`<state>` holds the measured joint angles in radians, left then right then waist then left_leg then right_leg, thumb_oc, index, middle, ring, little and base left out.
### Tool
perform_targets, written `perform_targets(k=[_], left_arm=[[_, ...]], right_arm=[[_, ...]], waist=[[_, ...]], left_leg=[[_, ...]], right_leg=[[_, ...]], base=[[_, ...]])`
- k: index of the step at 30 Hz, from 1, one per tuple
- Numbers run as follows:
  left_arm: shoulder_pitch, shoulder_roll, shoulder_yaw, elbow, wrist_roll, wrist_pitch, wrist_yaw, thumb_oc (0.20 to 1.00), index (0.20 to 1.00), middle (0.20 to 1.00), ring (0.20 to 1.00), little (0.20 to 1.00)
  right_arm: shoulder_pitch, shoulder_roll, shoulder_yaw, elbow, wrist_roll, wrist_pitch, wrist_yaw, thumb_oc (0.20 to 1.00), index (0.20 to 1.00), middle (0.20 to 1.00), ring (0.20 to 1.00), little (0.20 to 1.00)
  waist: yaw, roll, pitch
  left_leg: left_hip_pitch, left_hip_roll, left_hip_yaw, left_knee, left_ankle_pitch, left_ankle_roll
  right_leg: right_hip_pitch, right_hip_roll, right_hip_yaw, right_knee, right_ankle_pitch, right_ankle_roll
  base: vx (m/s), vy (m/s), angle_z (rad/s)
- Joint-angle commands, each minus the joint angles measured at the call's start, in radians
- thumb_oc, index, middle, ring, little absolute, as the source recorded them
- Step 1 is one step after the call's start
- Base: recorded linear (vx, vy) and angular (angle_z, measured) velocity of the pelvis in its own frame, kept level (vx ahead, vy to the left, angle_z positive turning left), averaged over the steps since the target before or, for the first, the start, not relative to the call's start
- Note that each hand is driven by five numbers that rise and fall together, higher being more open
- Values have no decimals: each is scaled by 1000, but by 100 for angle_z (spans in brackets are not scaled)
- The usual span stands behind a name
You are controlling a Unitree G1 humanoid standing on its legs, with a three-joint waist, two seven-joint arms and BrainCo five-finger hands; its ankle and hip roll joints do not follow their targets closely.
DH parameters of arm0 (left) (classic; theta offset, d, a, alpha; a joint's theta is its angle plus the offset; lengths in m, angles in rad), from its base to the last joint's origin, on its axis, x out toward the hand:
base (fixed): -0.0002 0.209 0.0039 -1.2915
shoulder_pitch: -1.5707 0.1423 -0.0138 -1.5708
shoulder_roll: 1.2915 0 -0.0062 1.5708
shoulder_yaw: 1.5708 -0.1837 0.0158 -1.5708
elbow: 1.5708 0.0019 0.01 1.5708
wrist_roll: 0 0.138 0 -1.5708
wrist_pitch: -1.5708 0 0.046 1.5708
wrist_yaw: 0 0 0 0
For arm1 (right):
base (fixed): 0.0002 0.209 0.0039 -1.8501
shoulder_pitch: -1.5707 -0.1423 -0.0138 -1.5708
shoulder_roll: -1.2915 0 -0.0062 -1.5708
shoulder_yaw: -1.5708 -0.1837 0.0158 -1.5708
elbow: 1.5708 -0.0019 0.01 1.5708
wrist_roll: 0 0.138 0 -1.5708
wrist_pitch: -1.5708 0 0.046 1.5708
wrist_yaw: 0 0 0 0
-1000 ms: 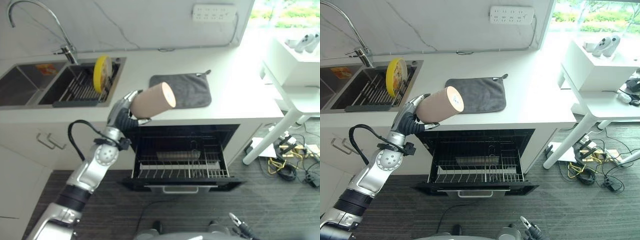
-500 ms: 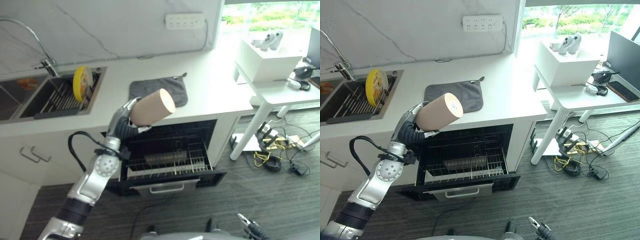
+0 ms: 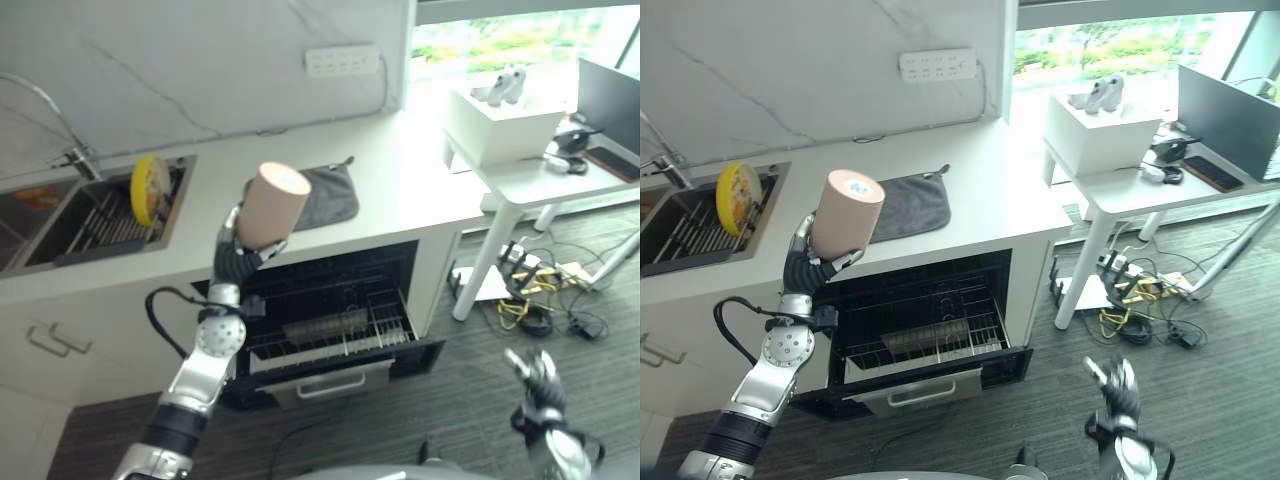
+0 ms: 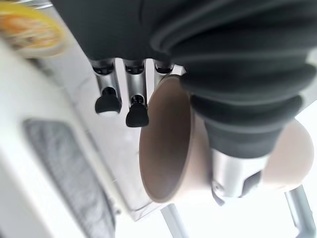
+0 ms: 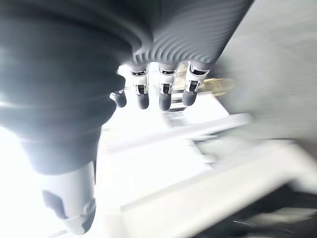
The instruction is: Place the dishes in the dishwasher.
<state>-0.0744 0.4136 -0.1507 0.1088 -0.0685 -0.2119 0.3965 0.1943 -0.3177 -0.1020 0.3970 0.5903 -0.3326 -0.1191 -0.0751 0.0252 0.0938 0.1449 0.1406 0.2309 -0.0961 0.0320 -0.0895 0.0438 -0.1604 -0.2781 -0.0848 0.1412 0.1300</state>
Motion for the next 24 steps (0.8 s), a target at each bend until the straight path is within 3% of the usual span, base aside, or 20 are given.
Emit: perform_targets(k=[1,3,5,9,10,11,13,17,18,24], left_arm=[[-72,22,74,21,-125,-123,48,200,200,200,200,200],[-70,-21,70,56,-136,-162,97,200,200,200,200,200],[-75,-31,69,66,-134,-173,113,200,200,200,200,200],[-94,-63,56,71,-80,-215,202,200,200,200,200,200],[-101,-72,42,65,-1,-233,267,200,200,200,200,200],[-101,-73,38,62,9,-237,277,200,200,200,200,200],[-118,-87,-2,45,84,-258,328,200,200,200,200,200],[-147,-83,-67,19,184,-247,403,200,200,200,200,200],[-162,-81,-94,13,230,-229,470,200,200,200,200,200],[-186,-96,-152,3,296,-173,552,200,200,200,200,200]], right_arm=[[-46,18,-39,-81,-40,-142,-18,1000,1000,1000,1000,1000],[-53,10,-31,-229,-89,-197,-6,1000,1000,1000,1000,1000],[-59,4,-25,-268,-89,-205,14,1000,1000,1000,1000,1000],[-93,-31,24,-449,-58,-207,182,1000,1000,1000,1000,1000],[-115,-37,73,-512,-26,-157,275,1000,1000,1000,1000,1000],[-123,-42,85,-520,-18,-150,290,1000,1000,1000,1000,1000],[-192,-47,203,-563,44,-50,374,1000,1000,1000,1000,1000],[-282,-55,296,-566,42,-5,324,1000,1000,1000,1000,1000],[-319,-57,319,-564,27,3,286,1000,1000,1000,1000,1000],[-450,-55,377,-575,-6,76,167,1000,1000,1000,1000,1000]], waist=[[-8,-65,37],[-28,-64,37],[-33,-64,36],[-43,-61,28],[-35,-62,25],[-32,-63,25],[4,-66,16],[51,-68,9],[67,-70,7],[115,-78,5]], left_leg=[[44,-21,21,26,-127,27],[51,-21,33,35,-133,30],[53,-21,38,37,-135,31],[55,-25,40,48,-141,31],[54,-25,37,50,-141,27],[55,-25,35,49,-141,26],[53,-21,16,46,-134,15],[52,-14,-12,34,-124,2],[51,-10,-23,29,-121,-2],[43,-1,-53,23,-116,-14]], right_leg=[[27,-100,64,80,-125,116],[22,-97,79,82,-123,114],[22,-97,82,81,-124,114],[23,-89,101,76,-129,108],[29,-89,97,71,-129,105],[31,-89,94,70,-129,105],[52,-87,74,56,-131,99],[80,-80,50,37,-136,92],[89,-77,41,31,-137,89],[112,-69,15,22,-144,80]], base=[[-44,-37,-32],[-38,-33,-23],[-5,-8,-36],[8,-27,-26],[4,-41,-17],[6,-73,-1],[25,-97,7],[46,-80,25],[39,-62,36],[34,-53,33]])
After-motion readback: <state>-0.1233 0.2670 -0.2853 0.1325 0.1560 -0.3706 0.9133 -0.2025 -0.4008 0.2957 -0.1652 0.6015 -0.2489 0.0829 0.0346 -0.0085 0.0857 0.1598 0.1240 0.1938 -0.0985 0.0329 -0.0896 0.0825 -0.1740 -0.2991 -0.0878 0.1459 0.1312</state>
